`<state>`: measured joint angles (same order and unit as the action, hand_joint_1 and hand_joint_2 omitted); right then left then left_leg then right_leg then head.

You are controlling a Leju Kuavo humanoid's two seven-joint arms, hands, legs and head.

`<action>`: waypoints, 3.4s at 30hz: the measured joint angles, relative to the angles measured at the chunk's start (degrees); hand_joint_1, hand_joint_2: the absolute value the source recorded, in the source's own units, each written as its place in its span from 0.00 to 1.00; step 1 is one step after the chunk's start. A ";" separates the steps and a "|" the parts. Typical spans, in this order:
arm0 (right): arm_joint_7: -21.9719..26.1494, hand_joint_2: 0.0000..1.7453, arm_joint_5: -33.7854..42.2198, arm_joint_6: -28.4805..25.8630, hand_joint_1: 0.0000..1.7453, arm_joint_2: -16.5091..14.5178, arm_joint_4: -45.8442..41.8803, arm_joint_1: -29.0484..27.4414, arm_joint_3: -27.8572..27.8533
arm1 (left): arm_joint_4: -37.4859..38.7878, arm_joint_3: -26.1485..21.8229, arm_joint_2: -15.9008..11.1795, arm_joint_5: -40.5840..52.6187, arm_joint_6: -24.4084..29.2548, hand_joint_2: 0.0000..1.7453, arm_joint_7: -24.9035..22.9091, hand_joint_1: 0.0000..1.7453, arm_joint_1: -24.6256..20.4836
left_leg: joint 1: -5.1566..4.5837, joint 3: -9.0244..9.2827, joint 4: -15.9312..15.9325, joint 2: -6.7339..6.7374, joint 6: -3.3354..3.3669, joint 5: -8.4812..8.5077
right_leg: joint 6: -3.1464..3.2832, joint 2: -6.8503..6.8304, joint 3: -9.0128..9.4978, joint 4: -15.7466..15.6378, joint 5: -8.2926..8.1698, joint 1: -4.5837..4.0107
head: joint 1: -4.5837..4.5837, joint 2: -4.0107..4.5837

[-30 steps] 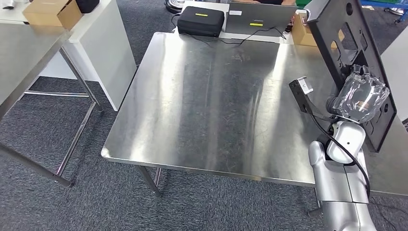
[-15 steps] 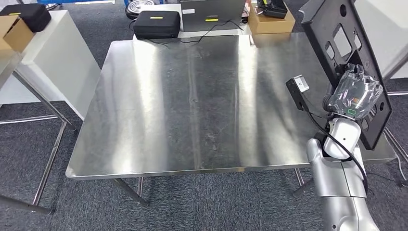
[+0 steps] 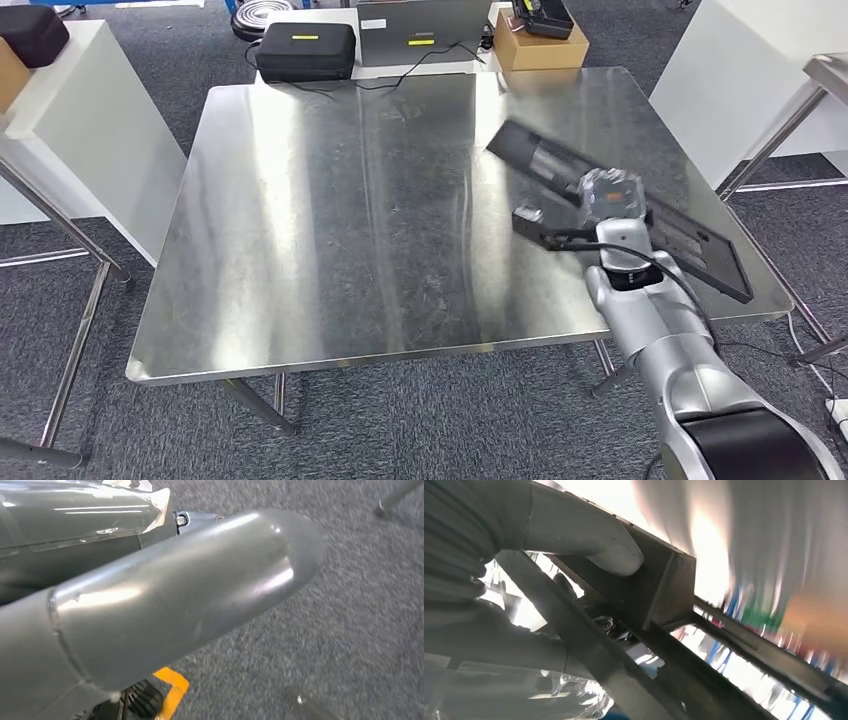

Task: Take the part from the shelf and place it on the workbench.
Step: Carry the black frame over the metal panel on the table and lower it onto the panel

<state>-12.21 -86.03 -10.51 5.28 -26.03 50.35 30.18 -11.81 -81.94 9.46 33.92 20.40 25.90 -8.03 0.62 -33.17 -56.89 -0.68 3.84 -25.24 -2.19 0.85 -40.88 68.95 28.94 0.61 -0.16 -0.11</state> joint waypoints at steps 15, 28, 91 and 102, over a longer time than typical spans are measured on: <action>1.40 1.00 0.02 -6.76 1.00 -11.66 9.53 7.91 24.25 | 0.01 -0.92 0.45 -2.84 4.76 0.00 1.07 0.00 0.02 | -0.06 -0.10 -0.72 2.15 -0.56 -1.09 | -1.73 -0.18 5.52 -11.76 -5.41 0.13 | -0.36 0.00; 1.75 1.00 0.00 -7.33 1.00 -19.39 11.71 9.28 35.82 | 0.01 -1.20 0.81 -3.64 5.79 0.00 1.11 0.00 0.08 | 0.03 -0.36 -0.60 2.14 -2.77 -0.79 | -0.48 -0.27 5.33 -11.70 -5.55 -0.15 | -0.32 0.00; 13.53 0.00 23.05 -8.06 0.00 -22.44 12.09 9.88 14.51 | 0.03 -2.93 3.40 -9.88 8.62 0.00 -3.03 0.00 0.14 | -0.08 -0.44 -0.86 2.11 -2.72 -0.79 | -0.33 -0.27 5.33 -11.73 -5.67 -0.03 | -0.32 0.00; 31.45 0.00 19.80 -29.56 0.00 -21.22 -16.43 -5.64 -6.44 | 0.03 -2.92 3.22 -10.39 7.93 0.00 0.82 0.00 0.20 | -0.07 -0.49 -0.86 1.77 -2.72 -0.81 | -0.32 -0.58 5.36 -11.75 -5.61 -0.04 | -0.37 0.00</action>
<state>19.23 -66.23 -40.06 -15.94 -42.46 44.71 23.74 -11.79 -84.86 12.68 23.53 28.32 26.72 -7.83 0.55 -33.66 -57.75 1.09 1.12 -26.05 -2.50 0.27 -35.51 57.19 23.33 0.57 -0.53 -0.11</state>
